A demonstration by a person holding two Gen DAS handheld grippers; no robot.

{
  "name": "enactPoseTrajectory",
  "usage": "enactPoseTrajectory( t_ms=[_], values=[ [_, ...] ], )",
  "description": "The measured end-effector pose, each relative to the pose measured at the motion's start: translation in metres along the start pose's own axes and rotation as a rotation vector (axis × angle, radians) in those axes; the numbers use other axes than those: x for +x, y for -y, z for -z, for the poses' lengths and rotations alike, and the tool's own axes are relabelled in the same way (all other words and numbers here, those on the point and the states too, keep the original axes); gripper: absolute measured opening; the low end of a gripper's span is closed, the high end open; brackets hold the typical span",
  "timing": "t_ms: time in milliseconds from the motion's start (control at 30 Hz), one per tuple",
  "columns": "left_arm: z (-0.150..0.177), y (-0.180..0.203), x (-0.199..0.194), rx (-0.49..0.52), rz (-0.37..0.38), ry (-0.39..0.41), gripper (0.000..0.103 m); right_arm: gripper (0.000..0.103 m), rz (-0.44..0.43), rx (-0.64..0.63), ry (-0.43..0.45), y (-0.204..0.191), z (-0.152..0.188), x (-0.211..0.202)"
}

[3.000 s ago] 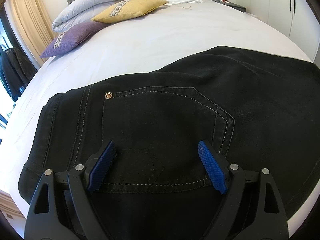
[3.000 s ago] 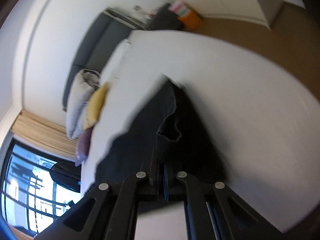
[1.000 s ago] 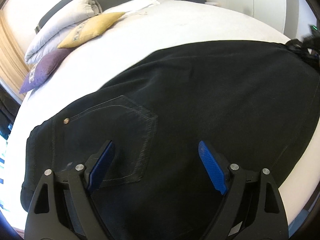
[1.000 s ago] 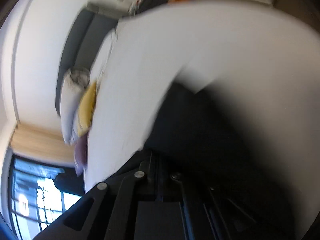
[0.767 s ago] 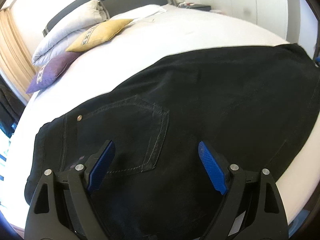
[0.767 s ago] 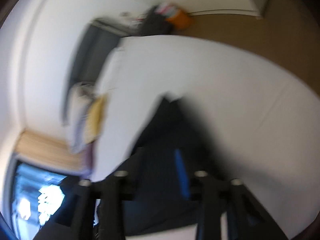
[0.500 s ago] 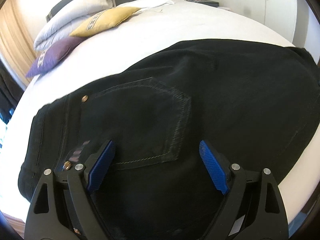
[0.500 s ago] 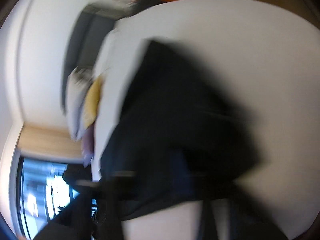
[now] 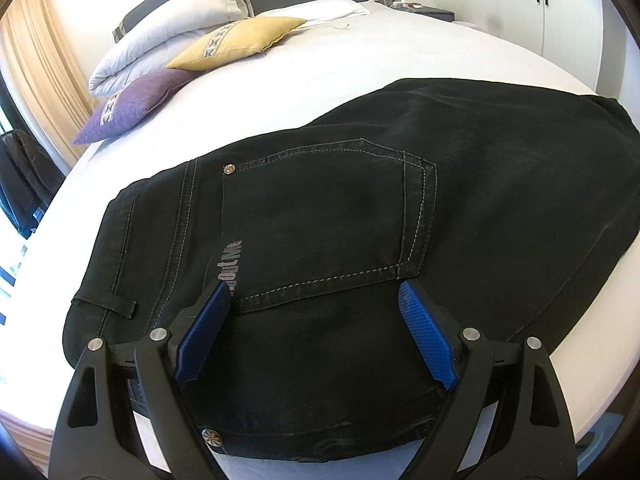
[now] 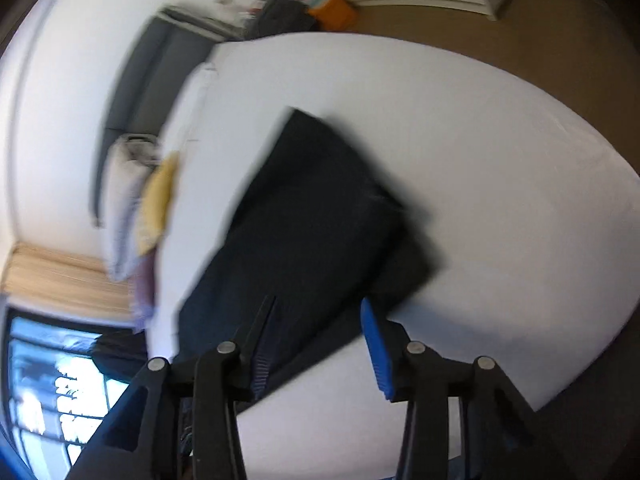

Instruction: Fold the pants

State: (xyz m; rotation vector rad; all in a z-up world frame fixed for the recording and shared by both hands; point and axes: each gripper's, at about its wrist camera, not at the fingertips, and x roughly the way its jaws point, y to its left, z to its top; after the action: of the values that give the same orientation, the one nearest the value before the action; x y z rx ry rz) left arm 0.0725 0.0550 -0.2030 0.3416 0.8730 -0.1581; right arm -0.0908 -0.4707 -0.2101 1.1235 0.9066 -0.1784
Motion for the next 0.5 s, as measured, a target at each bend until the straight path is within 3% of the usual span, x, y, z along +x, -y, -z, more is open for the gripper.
enactPoseTrajectory(
  t_ms=[233,267,333,500],
  values=[
    [0.02,-0.007,-0.013,-0.055,0.051,0.013,0.087,0.046,-0.168,0.133,-0.01,0.003,-0.015,0.042],
    [0.021,-0.008,-0.013,-0.056,0.052,0.017,0.087,0.043,-0.179,0.13,-0.01,0.004,-0.018,0.045],
    [0.022,-0.008,-0.015,-0.055,0.051,0.019,0.087,0.005,-0.159,0.102,-0.016,0.001,-0.018,0.045],
    [0.023,-0.007,-0.017,-0.041,0.05,0.018,0.087,0.003,-0.148,0.093,0.015,0.008,-0.012,0.04]
  ],
)
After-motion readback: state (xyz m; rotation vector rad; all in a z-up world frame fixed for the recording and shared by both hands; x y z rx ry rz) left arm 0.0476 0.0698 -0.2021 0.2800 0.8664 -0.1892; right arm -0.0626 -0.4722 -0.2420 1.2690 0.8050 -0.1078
